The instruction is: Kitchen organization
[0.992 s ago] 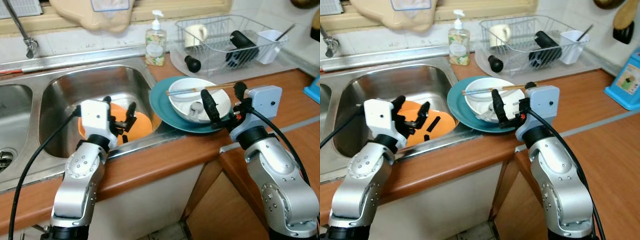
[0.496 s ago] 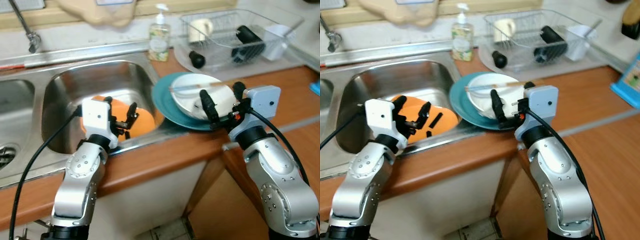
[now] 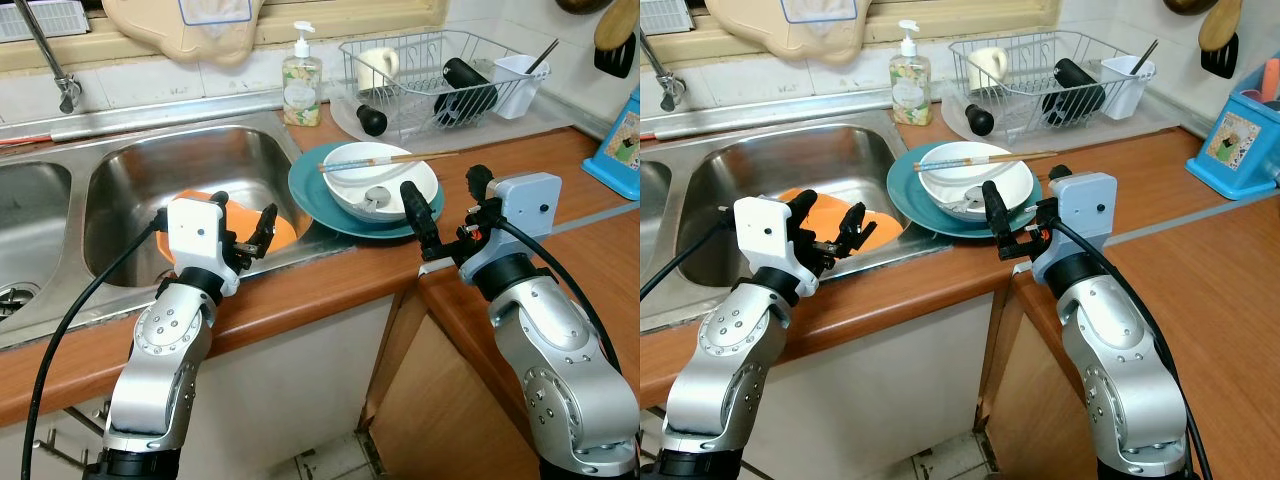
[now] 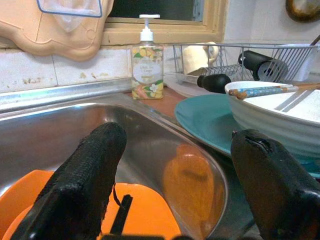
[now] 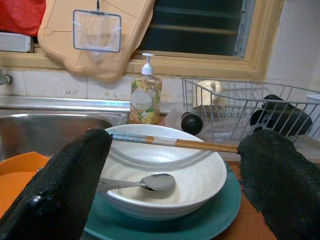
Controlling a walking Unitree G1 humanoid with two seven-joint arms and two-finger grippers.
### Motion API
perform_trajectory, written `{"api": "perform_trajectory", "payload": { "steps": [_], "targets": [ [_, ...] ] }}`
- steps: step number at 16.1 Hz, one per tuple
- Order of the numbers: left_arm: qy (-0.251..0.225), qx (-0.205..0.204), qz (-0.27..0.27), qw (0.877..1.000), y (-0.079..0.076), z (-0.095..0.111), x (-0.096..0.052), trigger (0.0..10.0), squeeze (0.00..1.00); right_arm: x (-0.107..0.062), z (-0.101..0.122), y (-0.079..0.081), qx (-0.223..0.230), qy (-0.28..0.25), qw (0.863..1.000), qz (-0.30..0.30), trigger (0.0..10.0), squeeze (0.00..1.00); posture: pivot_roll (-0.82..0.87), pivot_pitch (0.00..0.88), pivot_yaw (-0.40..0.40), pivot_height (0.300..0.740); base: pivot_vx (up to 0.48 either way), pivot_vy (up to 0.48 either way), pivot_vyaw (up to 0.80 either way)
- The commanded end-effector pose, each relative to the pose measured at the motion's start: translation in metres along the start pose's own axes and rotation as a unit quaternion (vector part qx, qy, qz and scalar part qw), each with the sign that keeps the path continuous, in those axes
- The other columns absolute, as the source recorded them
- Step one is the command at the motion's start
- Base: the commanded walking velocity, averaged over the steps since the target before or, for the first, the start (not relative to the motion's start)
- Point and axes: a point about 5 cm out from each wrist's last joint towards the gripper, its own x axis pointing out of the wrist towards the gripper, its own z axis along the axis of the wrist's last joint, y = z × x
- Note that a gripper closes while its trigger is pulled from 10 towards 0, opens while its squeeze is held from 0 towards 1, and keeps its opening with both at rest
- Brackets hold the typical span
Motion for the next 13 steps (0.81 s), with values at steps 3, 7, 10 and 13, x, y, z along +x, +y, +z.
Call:
{"api": "perform_trajectory", "payload": {
  "steps": [3,7,10,13],
  "targets": [
    [-0.003,0.000,0.001,1.000,0.0022,0.0005,-0.0002,10.0,0.00,0.0017,-0.0004,0.0017,-0.007,0.001,1.000,0.006,10.0,0.00,-0.13,0.000,0.017,0.740,0.171,0.000,0.00],
    [-0.007,0.000,0.002,1.000,0.0030,0.0019,0.0012,10.0,0.00,0.0025,0.0000,0.0023,-0.010,-0.002,1.000,0.009,10.0,0.00,-0.13,0.000,0.017,0.740,0.318,0.000,0.00],
    [-0.009,0.001,0.002,1.000,0.0033,0.0021,0.0017,10.0,0.00,0.0033,0.0002,0.0031,-0.012,-0.003,1.000,0.012,10.0,0.00,-0.13,0.000,0.016,0.740,0.322,0.000,0.00],
    [-0.010,0.002,0.002,1.000,0.0036,0.0024,0.0019,10.0,0.00,0.0040,0.0002,0.0033,-0.014,-0.004,1.000,0.014,10.0,0.00,-0.13,0.000,0.016,0.740,0.320,0.000,0.00]
  ]
}}
